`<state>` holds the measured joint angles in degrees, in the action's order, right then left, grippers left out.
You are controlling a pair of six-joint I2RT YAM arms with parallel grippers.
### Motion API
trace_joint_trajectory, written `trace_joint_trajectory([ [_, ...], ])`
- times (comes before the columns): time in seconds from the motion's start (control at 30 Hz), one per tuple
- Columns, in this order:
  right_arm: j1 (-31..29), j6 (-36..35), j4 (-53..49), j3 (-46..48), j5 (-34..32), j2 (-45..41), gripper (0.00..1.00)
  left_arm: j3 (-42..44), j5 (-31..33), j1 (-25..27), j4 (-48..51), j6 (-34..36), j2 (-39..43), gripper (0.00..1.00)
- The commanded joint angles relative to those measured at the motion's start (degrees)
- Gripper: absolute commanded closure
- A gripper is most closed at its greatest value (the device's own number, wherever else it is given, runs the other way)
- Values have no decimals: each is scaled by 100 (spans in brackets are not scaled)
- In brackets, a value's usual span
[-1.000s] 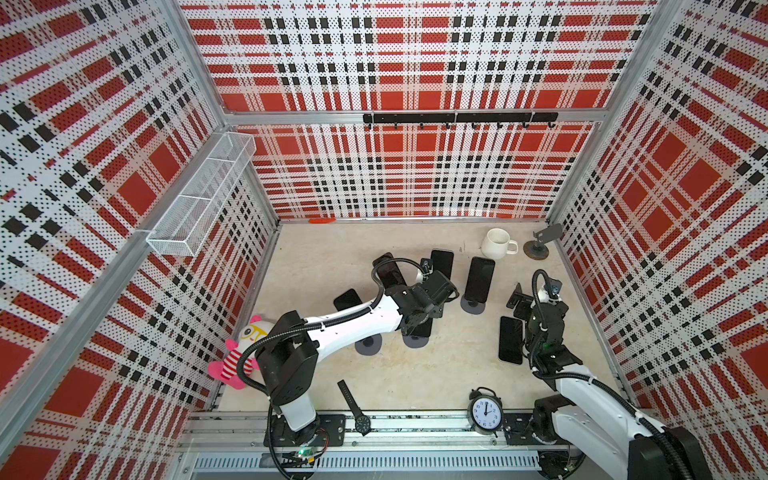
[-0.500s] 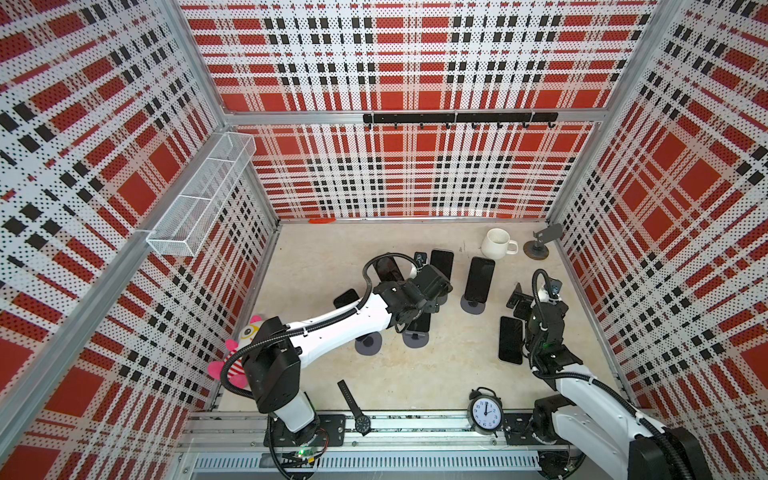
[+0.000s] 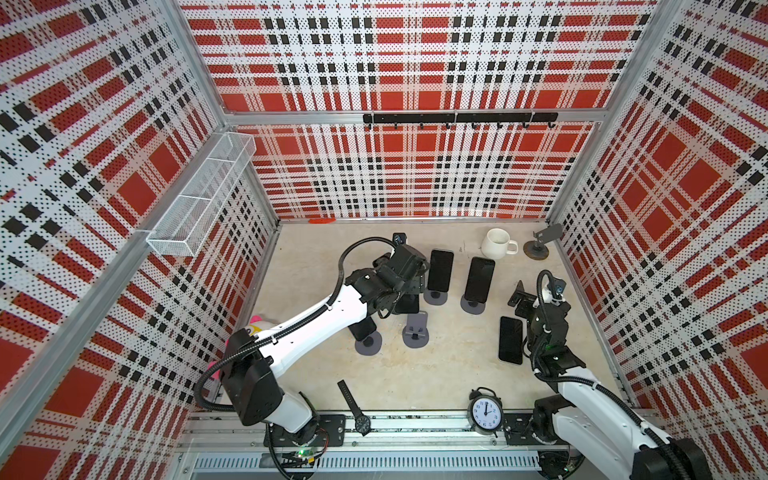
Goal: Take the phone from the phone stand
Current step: 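Lift the phone off its stand with the left gripper toward the plush toy, then lower the held phone flat onto the table beside the plush toy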
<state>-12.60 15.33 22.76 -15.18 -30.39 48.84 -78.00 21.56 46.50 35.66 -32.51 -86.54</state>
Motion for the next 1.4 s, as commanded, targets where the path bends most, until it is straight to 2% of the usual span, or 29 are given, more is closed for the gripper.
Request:
trace_joint_trajectory([
  [0.0, -32, 14, -9, -144, 46, -65, 0, -30, -152, -116, -50, 44, 201, 40],
  [0.27, -33, 131, -171, -279, 235, -126, 0, 206, -346, -495, 369, -154, 787, 41],
  [0.43, -32, 283, -248, -440, 462, -233, 0, 708, -447, -839, 828, -401, 1432, 42],
  [0.57, -31, 345, -144, -495, 604, -174, 0, 1106, -513, -1415, 960, -482, 2049, 42],
  [0.7, -32, 374, -122, -554, 695, 6, 0, 1180, -599, -2210, 1080, -258, 2478, 43],
  [0.93, -32, 339, -184, -516, 643, -196, 0, 1015, -850, -3708, 1479, 433, 2625, 43],
  [1.07, -32, 304, -254, -474, 562, -356, 0, 1222, -1399, -4614, 1426, 792, 2617, 43],
  [1.13, -32, 295, -278, -460, 528, -383, 0, 1348, -1402, -4845, 1352, 924, 2596, 44],
  [1.2, -32, 295, -289, -473, 518, -397, 0, 1544, -1191, -4860, 1252, 909, 2534, 44],
  [1.37, -26, 286, -317, -536, 517, -424, 0, 2426, -1519, -4940, 589, 754, 2291, 43],
])
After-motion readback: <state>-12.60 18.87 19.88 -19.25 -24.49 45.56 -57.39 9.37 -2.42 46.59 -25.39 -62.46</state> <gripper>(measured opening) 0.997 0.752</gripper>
